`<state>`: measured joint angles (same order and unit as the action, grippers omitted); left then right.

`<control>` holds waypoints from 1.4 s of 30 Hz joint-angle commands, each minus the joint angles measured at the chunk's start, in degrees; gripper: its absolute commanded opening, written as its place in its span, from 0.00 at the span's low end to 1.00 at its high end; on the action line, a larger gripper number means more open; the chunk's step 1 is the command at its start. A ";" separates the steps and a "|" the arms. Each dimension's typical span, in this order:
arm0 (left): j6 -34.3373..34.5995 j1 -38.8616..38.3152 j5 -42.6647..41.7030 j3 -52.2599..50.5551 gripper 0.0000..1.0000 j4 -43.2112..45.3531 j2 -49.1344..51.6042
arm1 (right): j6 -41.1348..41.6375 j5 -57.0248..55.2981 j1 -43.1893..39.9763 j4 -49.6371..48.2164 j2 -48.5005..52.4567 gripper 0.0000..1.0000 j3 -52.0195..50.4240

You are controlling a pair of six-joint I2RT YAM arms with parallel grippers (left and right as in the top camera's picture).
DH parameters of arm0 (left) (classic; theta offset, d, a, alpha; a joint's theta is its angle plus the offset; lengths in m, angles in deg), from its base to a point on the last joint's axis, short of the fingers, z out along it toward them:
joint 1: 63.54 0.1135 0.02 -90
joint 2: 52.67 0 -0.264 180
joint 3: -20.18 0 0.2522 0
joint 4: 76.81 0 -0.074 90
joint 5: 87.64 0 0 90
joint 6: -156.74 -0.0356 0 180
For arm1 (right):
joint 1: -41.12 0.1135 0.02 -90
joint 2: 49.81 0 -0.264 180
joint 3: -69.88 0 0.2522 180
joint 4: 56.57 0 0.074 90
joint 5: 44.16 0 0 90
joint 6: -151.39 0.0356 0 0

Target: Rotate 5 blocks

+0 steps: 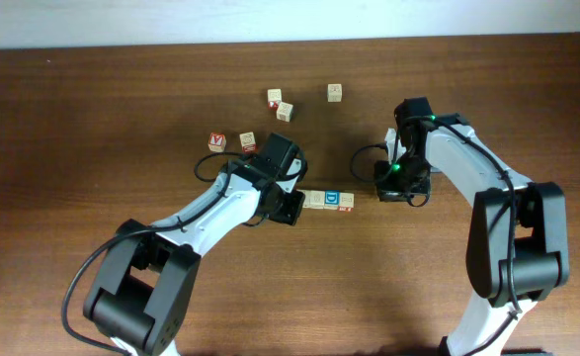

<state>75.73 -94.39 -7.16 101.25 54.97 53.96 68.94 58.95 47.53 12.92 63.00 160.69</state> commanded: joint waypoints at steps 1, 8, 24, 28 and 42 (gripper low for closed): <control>-1.38 -0.11 0.39 -0.52 0.00 0.59 1.05 | 0.44 -0.46 0.31 0.04 -1.18 0.08 0.85; -2.29 -0.11 0.61 -0.52 0.00 1.03 1.05 | 0.42 -0.46 0.31 0.22 -1.18 0.08 0.85; -2.69 0.09 2.23 0.79 0.00 -1.20 0.63 | 0.42 -0.44 0.31 0.42 -1.18 0.08 0.85; -2.62 5.33 2.56 8.07 0.00 -8.57 -3.72 | 0.42 -0.33 0.31 0.42 -1.18 0.08 0.85; -0.94 12.26 -14.10 7.63 0.00 -5.27 9.73 | 0.24 2.82 0.31 -0.20 -1.18 0.08 0.85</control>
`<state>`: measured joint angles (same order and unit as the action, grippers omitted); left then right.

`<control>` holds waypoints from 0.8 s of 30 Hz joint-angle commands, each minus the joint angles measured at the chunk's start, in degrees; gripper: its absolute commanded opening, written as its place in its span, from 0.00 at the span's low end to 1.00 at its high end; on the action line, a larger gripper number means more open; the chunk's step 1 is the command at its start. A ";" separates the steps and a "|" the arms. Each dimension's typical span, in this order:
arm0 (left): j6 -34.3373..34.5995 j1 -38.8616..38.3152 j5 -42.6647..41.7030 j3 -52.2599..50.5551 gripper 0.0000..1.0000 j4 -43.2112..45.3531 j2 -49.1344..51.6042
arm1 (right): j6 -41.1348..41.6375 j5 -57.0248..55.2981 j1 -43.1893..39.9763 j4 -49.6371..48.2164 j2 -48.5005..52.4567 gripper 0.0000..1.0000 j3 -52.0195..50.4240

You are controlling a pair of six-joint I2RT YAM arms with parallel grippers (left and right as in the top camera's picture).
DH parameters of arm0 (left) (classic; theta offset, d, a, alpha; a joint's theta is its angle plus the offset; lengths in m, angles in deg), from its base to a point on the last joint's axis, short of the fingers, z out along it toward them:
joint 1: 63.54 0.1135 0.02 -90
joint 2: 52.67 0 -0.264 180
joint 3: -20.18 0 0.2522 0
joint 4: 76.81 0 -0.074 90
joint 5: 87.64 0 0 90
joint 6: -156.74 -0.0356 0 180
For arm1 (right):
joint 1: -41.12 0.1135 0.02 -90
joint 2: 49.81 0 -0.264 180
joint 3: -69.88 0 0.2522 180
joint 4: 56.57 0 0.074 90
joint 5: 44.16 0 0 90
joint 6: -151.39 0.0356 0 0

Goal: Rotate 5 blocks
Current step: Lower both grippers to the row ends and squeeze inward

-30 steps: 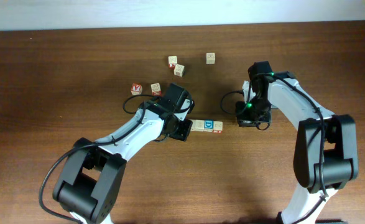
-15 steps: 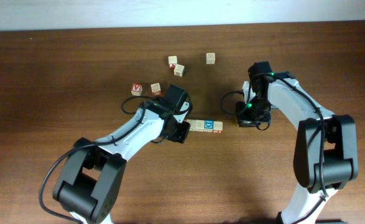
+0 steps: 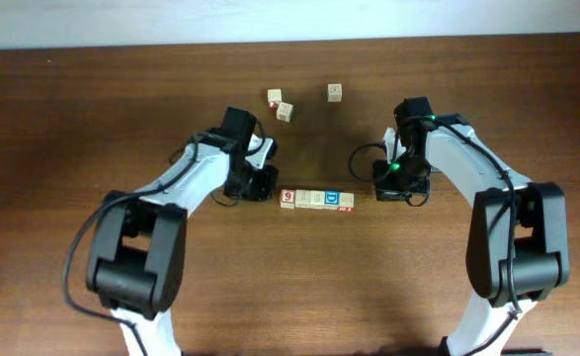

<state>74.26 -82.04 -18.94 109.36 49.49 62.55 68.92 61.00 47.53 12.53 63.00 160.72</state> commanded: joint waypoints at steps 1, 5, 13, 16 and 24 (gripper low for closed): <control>0.52 -0.09 -2.32 -0.48 0.00 0.28 1.14 | 0.26 0.76 0.31 0.28 -1.18 0.08 0.83; 0.50 -0.07 -5.16 -0.48 0.00 0.70 1.14 | 0.26 0.76 0.31 0.44 -1.18 0.08 0.83; -0.76 -0.09 -9.60 -0.48 0.00 1.77 1.14 | -1.51 5.55 0.31 2.95 -1.14 0.08 0.76; -0.81 -0.09 -9.57 -0.48 0.00 1.75 1.14 | -1.68 7.39 0.31 2.78 -1.11 0.08 0.72; -0.79 -0.09 -9.53 -0.48 0.00 1.79 1.14 | -1.18 8.85 1.53 -1.79 -0.92 0.04 -2.08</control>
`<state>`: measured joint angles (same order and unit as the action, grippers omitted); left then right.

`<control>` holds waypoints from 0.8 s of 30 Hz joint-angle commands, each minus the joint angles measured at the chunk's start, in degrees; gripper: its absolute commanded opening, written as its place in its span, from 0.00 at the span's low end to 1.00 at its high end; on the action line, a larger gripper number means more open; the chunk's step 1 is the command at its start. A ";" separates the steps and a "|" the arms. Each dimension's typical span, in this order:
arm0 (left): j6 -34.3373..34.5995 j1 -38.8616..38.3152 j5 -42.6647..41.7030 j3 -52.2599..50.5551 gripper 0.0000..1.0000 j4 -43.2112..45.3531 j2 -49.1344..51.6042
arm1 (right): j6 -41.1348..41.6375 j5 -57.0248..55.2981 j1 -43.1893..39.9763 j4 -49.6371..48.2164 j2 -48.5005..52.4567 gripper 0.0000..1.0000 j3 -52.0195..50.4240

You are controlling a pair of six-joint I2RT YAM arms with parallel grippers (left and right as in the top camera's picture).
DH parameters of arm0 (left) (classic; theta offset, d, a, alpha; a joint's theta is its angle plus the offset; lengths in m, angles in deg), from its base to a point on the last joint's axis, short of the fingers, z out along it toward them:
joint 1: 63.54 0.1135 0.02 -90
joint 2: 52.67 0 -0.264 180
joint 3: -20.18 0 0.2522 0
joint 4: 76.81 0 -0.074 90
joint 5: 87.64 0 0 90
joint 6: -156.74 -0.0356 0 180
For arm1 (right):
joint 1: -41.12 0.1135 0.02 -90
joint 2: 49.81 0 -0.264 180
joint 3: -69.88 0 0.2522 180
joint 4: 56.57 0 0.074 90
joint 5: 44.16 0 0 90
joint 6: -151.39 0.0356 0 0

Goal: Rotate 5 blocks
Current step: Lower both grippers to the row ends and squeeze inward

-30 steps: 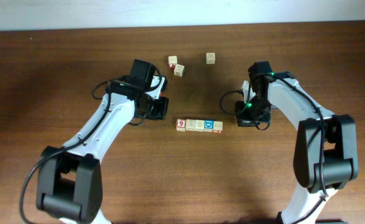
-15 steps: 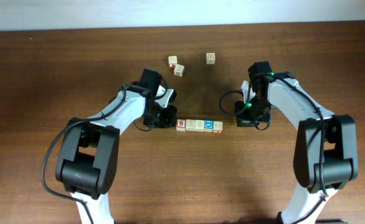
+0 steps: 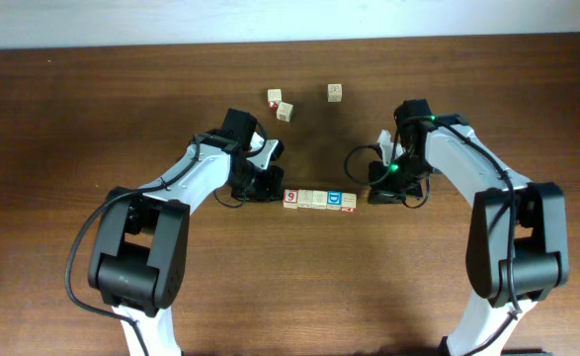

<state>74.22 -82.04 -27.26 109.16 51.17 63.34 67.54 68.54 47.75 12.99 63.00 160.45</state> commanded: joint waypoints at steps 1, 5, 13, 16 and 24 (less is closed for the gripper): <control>-0.74 -0.09 -1.20 -0.28 0.00 0.11 0.35 | 1.01 1.31 1.79 -4.70 -0.90 0.04 -3.28; -0.74 -0.09 -1.05 -0.28 0.00 0.07 0.35 | 1.88 1.33 1.99 -8.13 -0.90 0.04 -5.20; -0.74 -0.20 -1.03 -0.28 0.00 0.09 0.35 | 1.84 4.68 1.99 -8.26 -0.90 0.04 -5.20; -0.74 -0.20 -1.05 -0.28 0.00 0.09 0.35 | 1.86 6.29 1.99 -8.24 -0.90 0.04 -5.20; -0.72 -0.24 -1.05 -0.28 0.00 0.11 0.35 | 1.81 10.29 1.99 -8.31 -0.92 0.04 -5.16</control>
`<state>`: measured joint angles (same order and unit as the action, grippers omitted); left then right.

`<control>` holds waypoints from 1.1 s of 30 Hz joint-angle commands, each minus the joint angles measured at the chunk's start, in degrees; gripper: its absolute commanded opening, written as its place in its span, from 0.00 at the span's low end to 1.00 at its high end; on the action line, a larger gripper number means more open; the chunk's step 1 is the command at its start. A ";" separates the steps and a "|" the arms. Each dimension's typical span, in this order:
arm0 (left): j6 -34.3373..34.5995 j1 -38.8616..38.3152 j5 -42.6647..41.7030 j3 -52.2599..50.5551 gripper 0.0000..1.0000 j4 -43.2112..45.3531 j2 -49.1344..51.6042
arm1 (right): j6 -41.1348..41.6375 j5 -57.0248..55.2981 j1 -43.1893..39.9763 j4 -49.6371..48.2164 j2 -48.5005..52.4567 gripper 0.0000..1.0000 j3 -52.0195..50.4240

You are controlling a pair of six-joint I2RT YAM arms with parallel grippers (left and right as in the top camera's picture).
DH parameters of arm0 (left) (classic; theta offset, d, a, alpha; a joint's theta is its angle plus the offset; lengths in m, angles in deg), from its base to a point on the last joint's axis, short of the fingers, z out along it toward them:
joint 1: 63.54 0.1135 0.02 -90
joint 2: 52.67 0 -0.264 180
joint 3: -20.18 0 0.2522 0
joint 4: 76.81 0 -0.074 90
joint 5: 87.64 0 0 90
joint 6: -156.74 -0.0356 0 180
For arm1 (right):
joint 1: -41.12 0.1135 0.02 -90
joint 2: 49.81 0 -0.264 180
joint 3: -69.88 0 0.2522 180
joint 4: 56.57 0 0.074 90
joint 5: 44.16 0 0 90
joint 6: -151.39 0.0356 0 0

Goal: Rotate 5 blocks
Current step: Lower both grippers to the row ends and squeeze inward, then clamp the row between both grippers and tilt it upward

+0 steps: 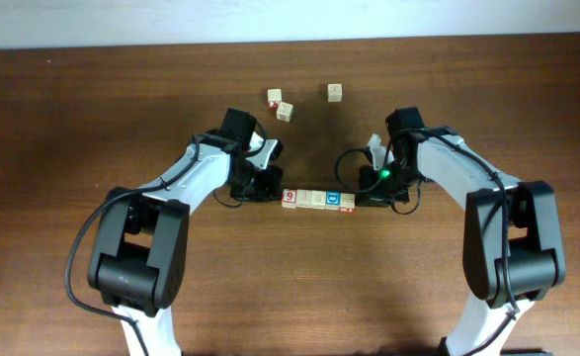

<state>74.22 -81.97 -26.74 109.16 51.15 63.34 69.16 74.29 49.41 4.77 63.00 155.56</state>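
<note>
A row of several wooden blocks (pixel 318 199) lies across the table's middle. A red-printed block (pixel 290 198) is at its left end and a blue-printed block (pixel 334 199) sits near its right end. My left gripper (pixel 266 185) is down at the row's left end, close to the red-printed block. My right gripper (pixel 367 195) is down at the row's right end, close against the last block. From above, the fingers of both are hidden under their own bodies.
Three loose blocks lie farther back: one with red print (pixel 274 97), a plain one (pixel 285 111) beside it, and one (pixel 335 92) to the right. The left arm (pixel 196 173) covers the table left of the row.
My right gripper has moved left and a little forward, from a gap beside the row to its right end. The left gripper and the row have stayed put.
First my left gripper covered the row's left end, with two loose blocks showing behind it. Then it stood back left of the row, the red-printed end block uncovered and those two blocks under the arm. It then closed in on that end, and now the right gripper has reached the other end.
</note>
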 commanded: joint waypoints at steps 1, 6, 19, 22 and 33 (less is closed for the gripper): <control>-0.72 -0.31 -1.57 -0.28 0.00 0.13 0.35 | 0.17 4.55 0.33 -0.09 -0.94 0.04 -0.24; -0.72 -0.31 -1.57 -0.28 0.00 0.13 0.35 | 0.02 4.63 0.33 -0.07 -1.53 0.04 -0.24; -0.72 -0.31 -1.57 -0.28 0.00 0.13 0.35 | -0.44 5.84 0.72 1.86 -3.08 0.04 1.25; -0.72 -0.31 -1.57 -0.28 0.00 0.13 0.35 | -0.42 5.81 2.23 2.56 -3.08 0.04 2.89; -0.72 -0.31 -1.55 -0.28 0.00 0.13 0.35 | -0.42 5.53 5.22 5.77 -3.08 0.04 7.67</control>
<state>74.22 -81.16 -23.53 109.16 51.08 63.34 69.09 75.93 51.86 10.84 61.30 161.72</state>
